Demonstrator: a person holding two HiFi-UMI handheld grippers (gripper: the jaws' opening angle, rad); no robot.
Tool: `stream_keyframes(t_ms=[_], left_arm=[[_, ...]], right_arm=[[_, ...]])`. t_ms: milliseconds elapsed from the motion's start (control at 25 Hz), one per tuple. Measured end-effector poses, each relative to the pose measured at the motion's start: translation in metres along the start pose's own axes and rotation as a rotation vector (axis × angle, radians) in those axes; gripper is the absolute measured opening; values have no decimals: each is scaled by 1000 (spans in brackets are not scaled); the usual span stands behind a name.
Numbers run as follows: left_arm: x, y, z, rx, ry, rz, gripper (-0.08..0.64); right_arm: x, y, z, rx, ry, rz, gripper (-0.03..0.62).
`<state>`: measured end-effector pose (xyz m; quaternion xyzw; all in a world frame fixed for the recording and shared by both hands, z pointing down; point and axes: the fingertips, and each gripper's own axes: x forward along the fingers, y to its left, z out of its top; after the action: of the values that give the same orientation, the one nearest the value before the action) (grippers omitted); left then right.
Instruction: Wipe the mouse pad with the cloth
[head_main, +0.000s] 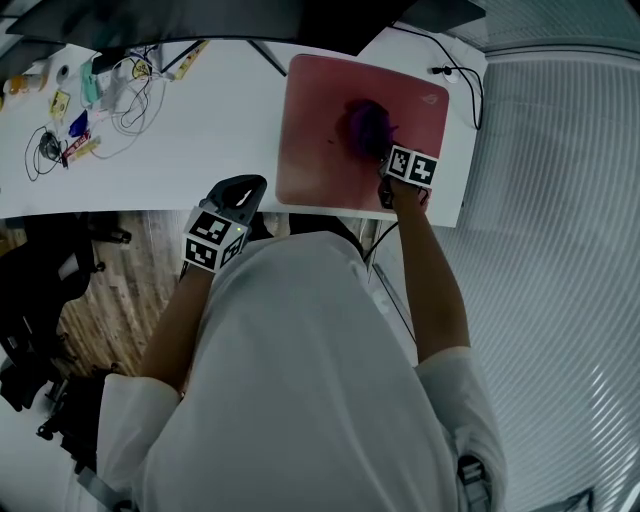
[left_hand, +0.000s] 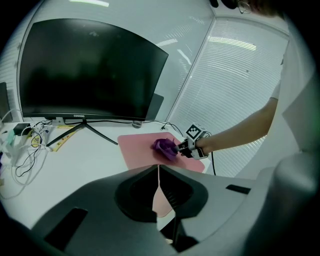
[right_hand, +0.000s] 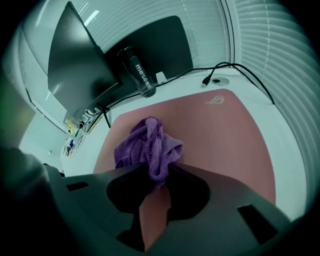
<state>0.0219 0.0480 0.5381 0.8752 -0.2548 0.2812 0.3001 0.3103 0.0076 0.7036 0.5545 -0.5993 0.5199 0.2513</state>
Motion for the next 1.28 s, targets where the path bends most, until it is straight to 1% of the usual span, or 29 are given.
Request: stream_keyframes(t_ms=[400,840,1120,1200,1280], left_arm=[[23,-23,6,3,4,-1,23],[38,-29,13,5,8,4,23],[45,-31,14,0,9,3,23],[47,-31,15,-1,6,1,23],[49,-32,17,-2,4,-2,23]], right_arm=[[-21,-65,9,36,-29,-59,97],[-41,-130,21,63,-55,-175,97],[-56,-165,27,49,-48,-274,97],[-61,-168,35,34,-71,-280,95],[-67,-167,48,-2,-103,-272,95]])
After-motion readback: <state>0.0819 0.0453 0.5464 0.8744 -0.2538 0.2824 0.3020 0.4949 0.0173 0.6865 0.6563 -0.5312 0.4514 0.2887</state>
